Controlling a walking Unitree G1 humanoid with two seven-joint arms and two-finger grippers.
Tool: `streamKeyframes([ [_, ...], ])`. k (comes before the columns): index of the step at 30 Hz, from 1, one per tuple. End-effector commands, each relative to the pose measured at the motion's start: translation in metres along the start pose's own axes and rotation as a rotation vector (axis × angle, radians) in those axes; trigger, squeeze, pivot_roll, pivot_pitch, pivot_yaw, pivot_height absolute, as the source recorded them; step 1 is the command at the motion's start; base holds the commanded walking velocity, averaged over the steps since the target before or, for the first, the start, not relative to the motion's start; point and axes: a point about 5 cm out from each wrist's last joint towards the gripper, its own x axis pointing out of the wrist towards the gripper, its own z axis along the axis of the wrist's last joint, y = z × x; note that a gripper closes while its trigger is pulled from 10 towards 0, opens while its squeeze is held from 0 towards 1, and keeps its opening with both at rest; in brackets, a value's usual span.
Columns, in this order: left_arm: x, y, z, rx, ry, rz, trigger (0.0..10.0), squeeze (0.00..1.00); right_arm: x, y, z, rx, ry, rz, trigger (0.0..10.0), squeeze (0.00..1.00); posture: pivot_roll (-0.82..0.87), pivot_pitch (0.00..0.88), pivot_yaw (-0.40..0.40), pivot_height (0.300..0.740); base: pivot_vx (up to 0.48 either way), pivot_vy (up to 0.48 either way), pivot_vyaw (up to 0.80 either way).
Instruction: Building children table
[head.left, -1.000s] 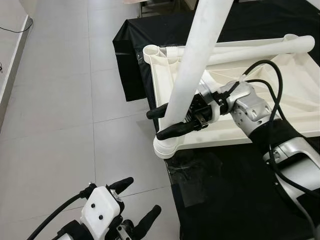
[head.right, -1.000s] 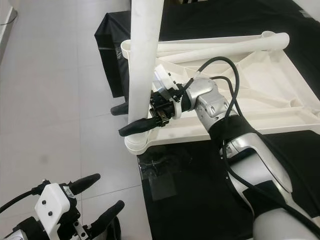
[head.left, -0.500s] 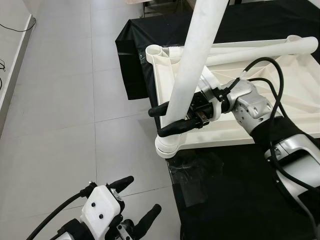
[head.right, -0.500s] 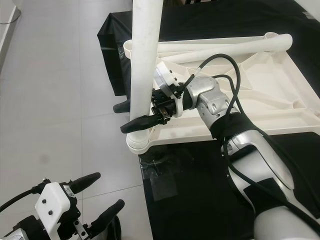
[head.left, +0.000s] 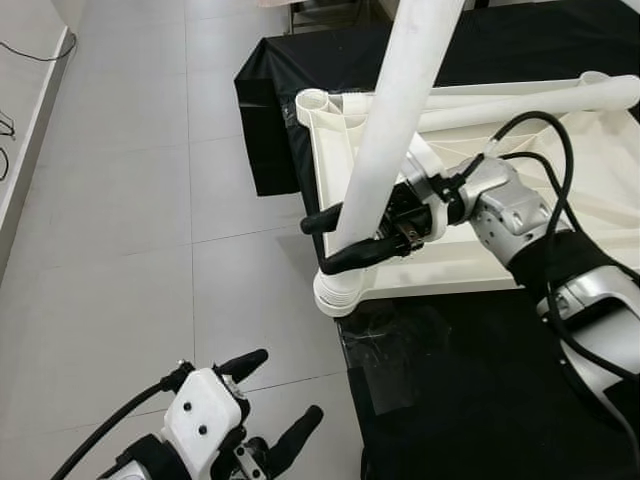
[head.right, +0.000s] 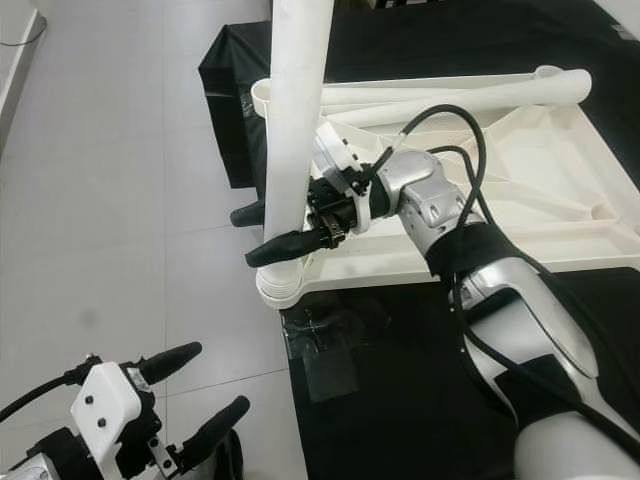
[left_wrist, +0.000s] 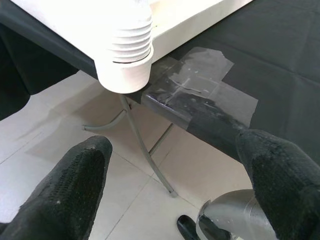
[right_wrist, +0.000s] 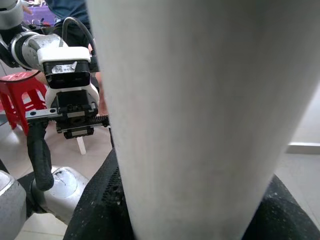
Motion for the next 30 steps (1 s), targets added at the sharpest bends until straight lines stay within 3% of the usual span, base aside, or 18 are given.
streamKeyframes([
  [1,-0.002,0.000,-0.006,-0.004,0.043,-0.003,10.0,0.00,0.002,0.003,-0.008,0.029,0.047,0.027,10.0,0.00,0.15,0.307,-0.002,0.740,0.000,0.000,0.00],
  [16,-0.002,0.001,-0.006,-0.001,0.042,-0.003,10.0,0.00,0.004,0.002,0.011,-0.040,0.019,0.051,10.0,0.00,0.15,0.307,-0.003,0.740,0.000,0.000,0.00],
  [30,0.001,0.003,-0.007,0.000,0.038,-0.002,10.0,0.00,-0.003,-0.002,0.034,-0.064,-0.134,0.019,10.0,0.00,0.15,0.301,-0.005,0.740,0.000,0.000,0.00],
])
